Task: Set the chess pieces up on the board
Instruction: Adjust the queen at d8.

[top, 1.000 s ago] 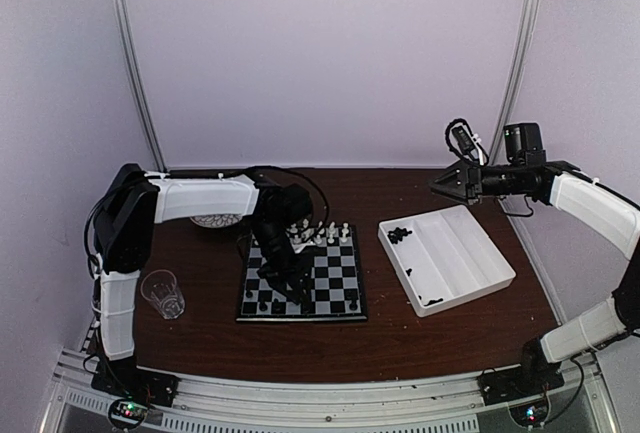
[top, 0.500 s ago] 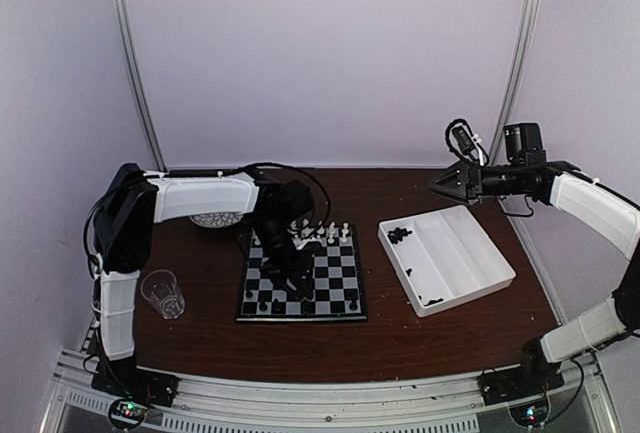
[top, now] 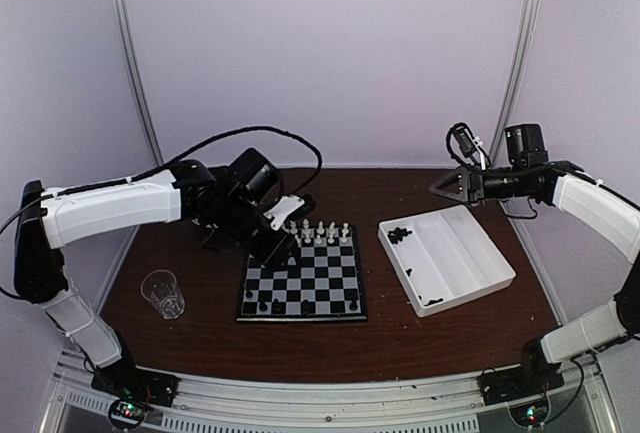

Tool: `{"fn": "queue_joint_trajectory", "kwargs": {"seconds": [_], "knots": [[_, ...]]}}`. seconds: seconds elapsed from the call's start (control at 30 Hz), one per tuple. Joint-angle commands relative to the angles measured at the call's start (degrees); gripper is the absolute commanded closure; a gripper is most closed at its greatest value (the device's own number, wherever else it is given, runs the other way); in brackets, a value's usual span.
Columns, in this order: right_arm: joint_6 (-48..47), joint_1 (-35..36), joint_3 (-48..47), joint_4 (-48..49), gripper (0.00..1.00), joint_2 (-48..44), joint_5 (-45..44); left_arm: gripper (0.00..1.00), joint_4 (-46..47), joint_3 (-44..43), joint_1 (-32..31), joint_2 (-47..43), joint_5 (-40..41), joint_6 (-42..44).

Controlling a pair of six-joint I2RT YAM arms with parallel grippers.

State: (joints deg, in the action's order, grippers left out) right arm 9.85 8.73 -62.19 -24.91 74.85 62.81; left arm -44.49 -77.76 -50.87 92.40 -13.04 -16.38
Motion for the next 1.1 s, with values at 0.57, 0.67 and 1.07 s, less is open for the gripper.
{"fn": "queue_joint_trajectory", "kwargs": {"seconds": [0.57,0.67,1.07], "knots": [[-4.8,0.0,-0.6,-3.5,0.39,-1.5,-4.0,0.55,4.9,3.4,-6.7,12.4,5.8,9.3],[-4.7,0.1,-0.6,-3.5,0.39,-1.2,-4.0,0.56,4.9,2.9,-6.7,13.3,5.4,9.6],[-4.7,0.0,-0.5,-3.3,0.39,-1.2,-4.1,0.69,3.8,0.3,-6.7,17.2,6.3,10.8]]}}
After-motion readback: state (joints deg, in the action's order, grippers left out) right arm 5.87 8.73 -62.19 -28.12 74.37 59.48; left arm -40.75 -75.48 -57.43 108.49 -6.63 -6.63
